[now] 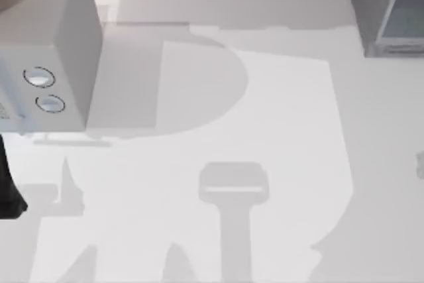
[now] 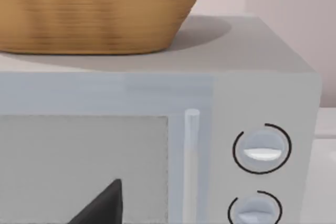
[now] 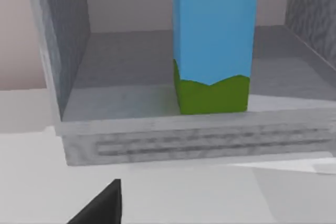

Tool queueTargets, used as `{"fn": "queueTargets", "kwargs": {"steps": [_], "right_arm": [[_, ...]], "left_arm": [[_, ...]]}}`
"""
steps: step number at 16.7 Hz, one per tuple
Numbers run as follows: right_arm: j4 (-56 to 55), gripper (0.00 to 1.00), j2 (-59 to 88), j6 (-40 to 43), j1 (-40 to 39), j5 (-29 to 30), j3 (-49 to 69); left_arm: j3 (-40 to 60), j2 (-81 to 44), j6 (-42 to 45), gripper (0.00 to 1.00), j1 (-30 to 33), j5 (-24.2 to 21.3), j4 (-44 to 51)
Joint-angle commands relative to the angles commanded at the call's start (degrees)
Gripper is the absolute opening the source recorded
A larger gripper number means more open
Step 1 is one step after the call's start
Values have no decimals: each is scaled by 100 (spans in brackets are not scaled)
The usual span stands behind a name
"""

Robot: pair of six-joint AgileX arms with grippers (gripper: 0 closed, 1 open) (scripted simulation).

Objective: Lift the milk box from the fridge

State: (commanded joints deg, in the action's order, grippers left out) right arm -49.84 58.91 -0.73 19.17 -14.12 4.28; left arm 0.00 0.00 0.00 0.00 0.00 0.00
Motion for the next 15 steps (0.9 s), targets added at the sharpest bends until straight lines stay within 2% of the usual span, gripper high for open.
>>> {"fn": "queueTargets", "kwargs": {"steps": [5, 9, 12, 15], "right_arm": [[-2162, 100, 2250, -15, 591, -778, 287], [-3494, 100, 3597, -25, 934, -1254, 496], [-4115, 100, 4213, -29, 1093, -1474, 600], [-4288, 100, 4384, -30, 1140, -1534, 627]], "left_arm": [[0, 0, 0, 100, 0, 0, 0], [0, 0, 0, 100, 0, 0, 0], [0, 0, 0, 100, 0, 0, 0], [0, 0, 0, 100, 0, 0, 0]]}}
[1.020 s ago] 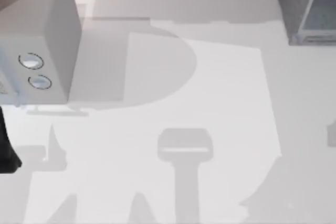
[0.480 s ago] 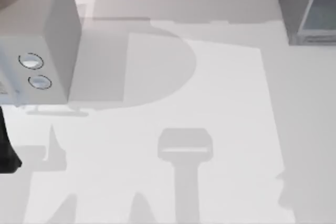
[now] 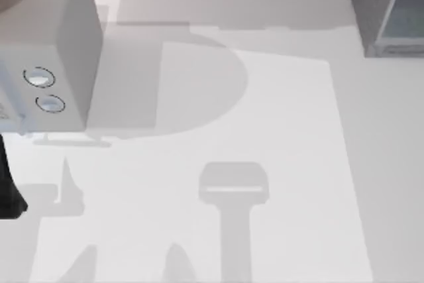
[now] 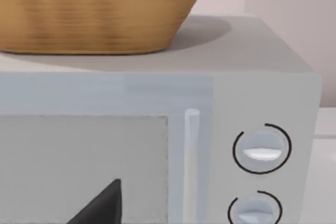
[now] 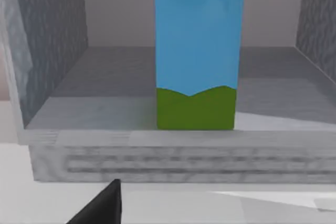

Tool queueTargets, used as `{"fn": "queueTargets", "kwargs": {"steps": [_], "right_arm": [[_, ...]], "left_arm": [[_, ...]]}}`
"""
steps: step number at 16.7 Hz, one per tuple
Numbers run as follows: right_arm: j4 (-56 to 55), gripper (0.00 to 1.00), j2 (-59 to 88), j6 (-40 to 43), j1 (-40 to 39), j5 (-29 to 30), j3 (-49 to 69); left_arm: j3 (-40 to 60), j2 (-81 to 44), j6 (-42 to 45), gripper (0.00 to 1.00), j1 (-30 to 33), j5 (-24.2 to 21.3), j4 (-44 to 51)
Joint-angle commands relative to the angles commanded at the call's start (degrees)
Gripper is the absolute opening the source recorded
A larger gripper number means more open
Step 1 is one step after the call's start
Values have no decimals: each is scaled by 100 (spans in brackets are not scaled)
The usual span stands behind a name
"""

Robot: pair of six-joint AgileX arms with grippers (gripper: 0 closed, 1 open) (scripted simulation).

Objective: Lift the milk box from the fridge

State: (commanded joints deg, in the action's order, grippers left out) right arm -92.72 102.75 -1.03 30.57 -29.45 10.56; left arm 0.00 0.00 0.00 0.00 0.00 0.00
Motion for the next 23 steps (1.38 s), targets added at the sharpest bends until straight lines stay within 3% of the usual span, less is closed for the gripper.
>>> {"fn": "queueTargets", "kwargs": {"steps": [7, 17, 23], "right_arm": [[114, 100, 128, 7, -110, 108, 190], [1938, 100, 1641, 27, -1368, 1451, 3648], [2363, 100, 1862, 32, -1651, 1736, 4191]], "left_arm": [[0, 0, 0, 100, 0, 0, 0], [0, 0, 0, 100, 0, 0, 0], [0, 0, 0, 100, 0, 0, 0]]}}
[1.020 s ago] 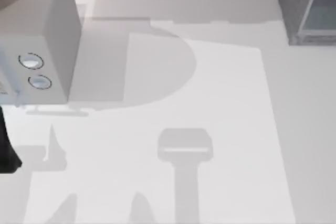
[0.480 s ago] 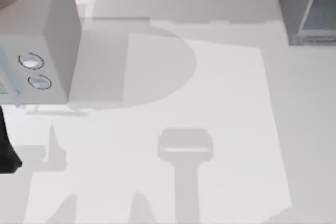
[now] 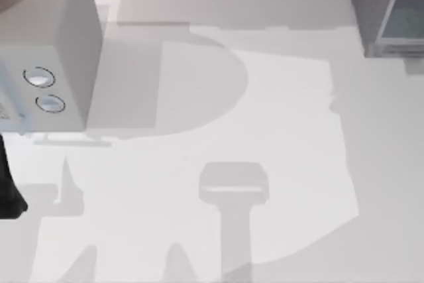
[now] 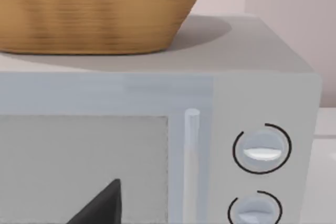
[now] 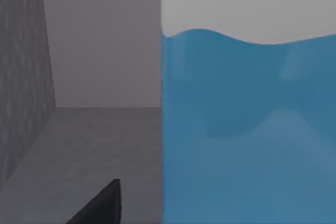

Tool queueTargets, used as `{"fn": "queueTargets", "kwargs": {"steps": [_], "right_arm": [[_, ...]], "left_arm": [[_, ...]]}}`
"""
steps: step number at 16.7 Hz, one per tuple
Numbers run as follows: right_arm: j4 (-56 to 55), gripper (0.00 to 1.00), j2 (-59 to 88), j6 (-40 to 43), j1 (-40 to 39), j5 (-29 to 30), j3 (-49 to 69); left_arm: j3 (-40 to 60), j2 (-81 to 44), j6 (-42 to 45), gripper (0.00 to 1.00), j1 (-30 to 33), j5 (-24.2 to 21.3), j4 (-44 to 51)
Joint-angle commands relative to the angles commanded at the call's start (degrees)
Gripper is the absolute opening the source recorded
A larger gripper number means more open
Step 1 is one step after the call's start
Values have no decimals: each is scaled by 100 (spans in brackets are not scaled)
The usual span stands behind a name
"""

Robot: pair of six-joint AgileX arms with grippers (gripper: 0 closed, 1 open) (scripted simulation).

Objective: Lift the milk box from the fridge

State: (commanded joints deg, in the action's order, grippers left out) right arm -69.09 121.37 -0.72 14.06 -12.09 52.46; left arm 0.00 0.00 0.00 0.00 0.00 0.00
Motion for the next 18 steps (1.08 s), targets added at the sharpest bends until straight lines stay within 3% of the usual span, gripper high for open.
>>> {"fn": "queueTargets", "kwargs": {"steps": [5, 11, 16, 18], "right_arm": [[107, 100, 131, 1, -7, 10, 213], [732, 100, 768, 7, -151, 161, 1521], [807, 100, 829, 8, -169, 179, 1631], [807, 85, 829, 8, -169, 179, 1631]], "left_arm": [[0, 0, 0, 100, 0, 0, 0], [0, 0, 0, 100, 0, 0, 0], [0, 0, 0, 100, 0, 0, 0], [0, 0, 0, 100, 0, 0, 0]]}}
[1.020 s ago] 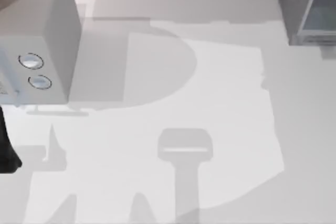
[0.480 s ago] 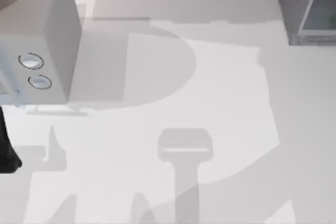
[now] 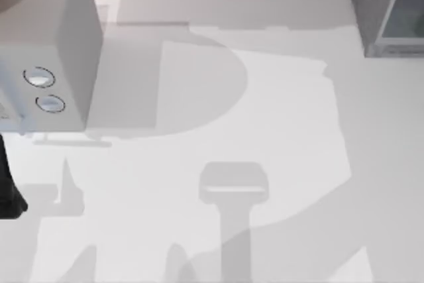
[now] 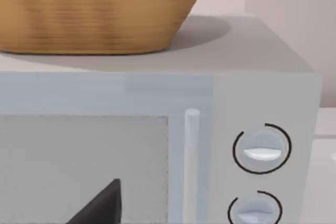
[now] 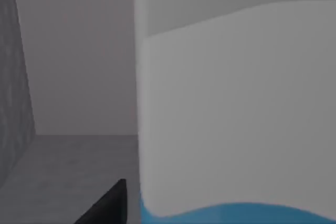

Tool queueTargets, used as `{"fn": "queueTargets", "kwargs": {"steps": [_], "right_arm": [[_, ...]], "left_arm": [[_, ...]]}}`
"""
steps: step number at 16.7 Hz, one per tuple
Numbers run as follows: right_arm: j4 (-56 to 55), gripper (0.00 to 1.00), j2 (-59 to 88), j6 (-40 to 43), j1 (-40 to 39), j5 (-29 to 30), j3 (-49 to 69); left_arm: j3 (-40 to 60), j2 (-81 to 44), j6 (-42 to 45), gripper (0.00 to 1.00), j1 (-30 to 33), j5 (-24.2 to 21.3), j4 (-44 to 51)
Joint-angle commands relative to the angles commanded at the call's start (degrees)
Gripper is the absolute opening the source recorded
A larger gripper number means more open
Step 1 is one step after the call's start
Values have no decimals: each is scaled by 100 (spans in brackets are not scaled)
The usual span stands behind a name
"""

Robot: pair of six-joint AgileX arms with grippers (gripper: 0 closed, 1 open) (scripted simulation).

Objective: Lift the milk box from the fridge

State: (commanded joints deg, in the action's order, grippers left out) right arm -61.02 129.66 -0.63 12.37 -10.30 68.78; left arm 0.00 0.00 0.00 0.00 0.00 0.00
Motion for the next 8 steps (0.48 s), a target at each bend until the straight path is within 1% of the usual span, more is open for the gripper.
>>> {"fn": "queueTargets", "kwargs": {"steps": [8], "right_arm": [[0, 25, 0, 0, 0, 0, 0]], "left_arm": [[0, 0, 0, 100, 0, 0, 0]]}}
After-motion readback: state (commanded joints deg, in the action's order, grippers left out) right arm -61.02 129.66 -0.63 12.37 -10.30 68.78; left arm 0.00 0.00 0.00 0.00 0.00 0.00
